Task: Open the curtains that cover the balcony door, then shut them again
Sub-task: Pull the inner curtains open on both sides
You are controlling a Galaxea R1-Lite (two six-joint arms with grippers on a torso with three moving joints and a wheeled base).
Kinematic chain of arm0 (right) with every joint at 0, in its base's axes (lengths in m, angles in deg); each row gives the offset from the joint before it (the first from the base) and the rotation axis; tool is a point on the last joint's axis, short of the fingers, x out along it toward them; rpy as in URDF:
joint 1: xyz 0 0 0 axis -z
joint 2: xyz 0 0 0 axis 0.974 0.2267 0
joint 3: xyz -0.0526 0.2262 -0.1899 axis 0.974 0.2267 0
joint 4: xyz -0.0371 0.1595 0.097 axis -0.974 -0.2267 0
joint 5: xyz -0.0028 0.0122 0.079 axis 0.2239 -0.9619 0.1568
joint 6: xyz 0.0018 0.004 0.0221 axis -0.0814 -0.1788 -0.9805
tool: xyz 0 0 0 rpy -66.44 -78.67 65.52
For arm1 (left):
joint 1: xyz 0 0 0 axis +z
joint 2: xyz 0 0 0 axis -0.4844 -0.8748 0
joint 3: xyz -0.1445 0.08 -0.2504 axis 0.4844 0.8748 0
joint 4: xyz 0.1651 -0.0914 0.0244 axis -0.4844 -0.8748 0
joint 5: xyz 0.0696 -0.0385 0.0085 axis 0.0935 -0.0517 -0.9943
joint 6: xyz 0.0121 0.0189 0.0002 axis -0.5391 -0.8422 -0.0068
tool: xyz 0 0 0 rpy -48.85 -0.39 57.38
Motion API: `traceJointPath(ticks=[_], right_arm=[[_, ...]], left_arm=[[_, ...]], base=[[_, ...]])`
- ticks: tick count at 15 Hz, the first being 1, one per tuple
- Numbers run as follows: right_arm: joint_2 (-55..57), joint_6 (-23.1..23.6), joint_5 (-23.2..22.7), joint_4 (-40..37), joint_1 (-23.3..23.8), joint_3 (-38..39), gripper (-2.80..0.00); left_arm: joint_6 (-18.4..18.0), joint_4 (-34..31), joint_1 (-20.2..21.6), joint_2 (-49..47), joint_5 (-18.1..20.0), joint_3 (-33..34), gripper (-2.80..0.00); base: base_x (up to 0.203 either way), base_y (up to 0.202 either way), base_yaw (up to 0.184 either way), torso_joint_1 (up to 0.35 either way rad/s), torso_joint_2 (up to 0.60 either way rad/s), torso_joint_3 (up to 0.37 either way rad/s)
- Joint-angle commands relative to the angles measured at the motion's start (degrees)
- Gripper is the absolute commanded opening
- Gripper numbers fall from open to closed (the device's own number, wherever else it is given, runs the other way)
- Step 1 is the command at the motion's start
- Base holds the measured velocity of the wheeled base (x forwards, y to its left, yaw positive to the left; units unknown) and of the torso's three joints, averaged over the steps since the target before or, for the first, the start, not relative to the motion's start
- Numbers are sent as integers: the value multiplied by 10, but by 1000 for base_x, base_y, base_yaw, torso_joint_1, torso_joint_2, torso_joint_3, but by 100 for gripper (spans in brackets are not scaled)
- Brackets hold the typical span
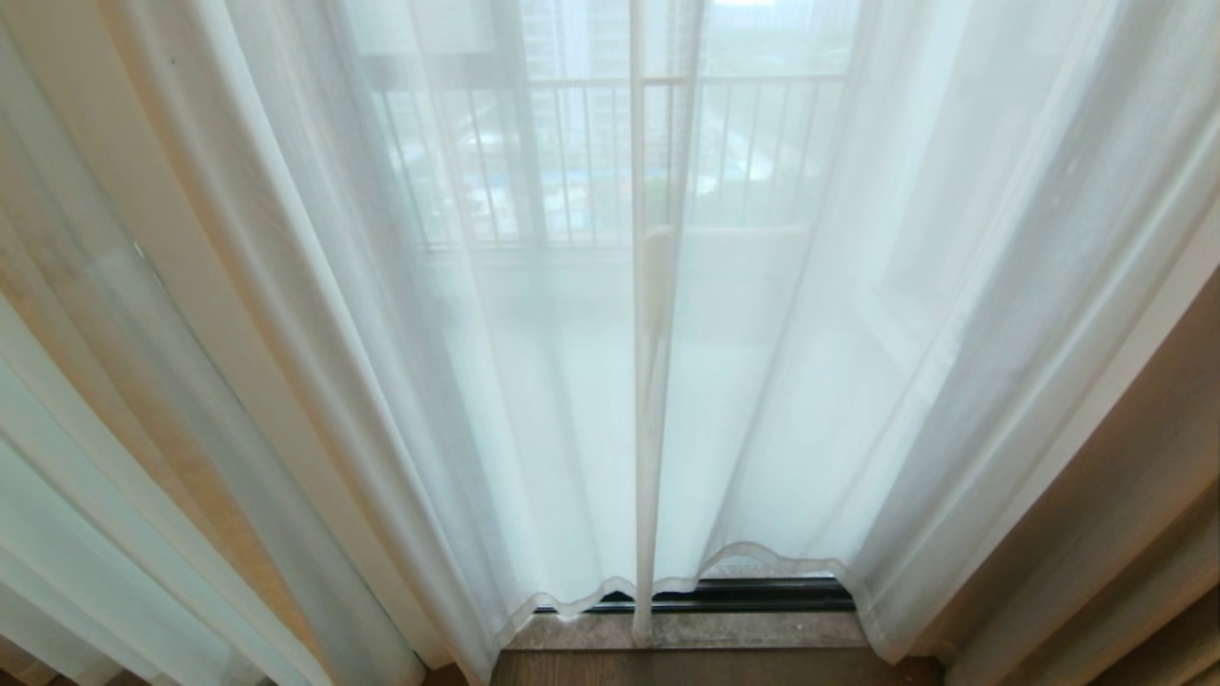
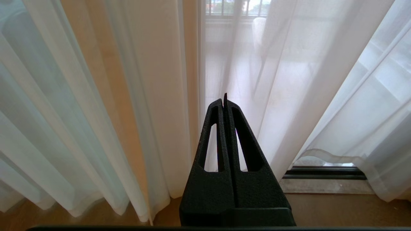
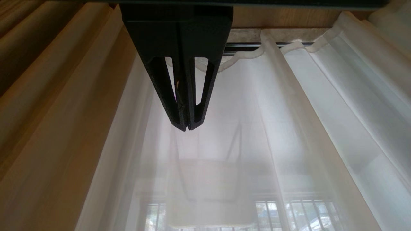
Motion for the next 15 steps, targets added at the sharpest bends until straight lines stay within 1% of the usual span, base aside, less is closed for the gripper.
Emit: traceJointPath(ticks=[1, 3, 5, 8, 15], right_arm=[[0, 0, 0, 0, 0, 0, -280], [0, 0, 0, 0, 0, 0, -280], [1, 0, 0, 0, 0, 0, -280], [0, 0, 0, 0, 0, 0, -280], [0, 0, 0, 0, 0, 0, -280]], left_arm=[[1, 0, 0, 0, 0, 0, -280], [1, 0, 0, 0, 0, 0, -280], [-7, -1, 0, 0, 1, 0, -280], [-2, 0, 0, 0, 0, 0, -280], [0, -1, 0, 0, -3, 0, -280]], base=[[0, 0, 0, 0, 0, 0], [0, 0, 0, 0, 0, 0], [0, 0, 0, 0, 0, 0], [0, 0, 0, 0, 0, 0], [0, 0, 0, 0, 0, 0]])
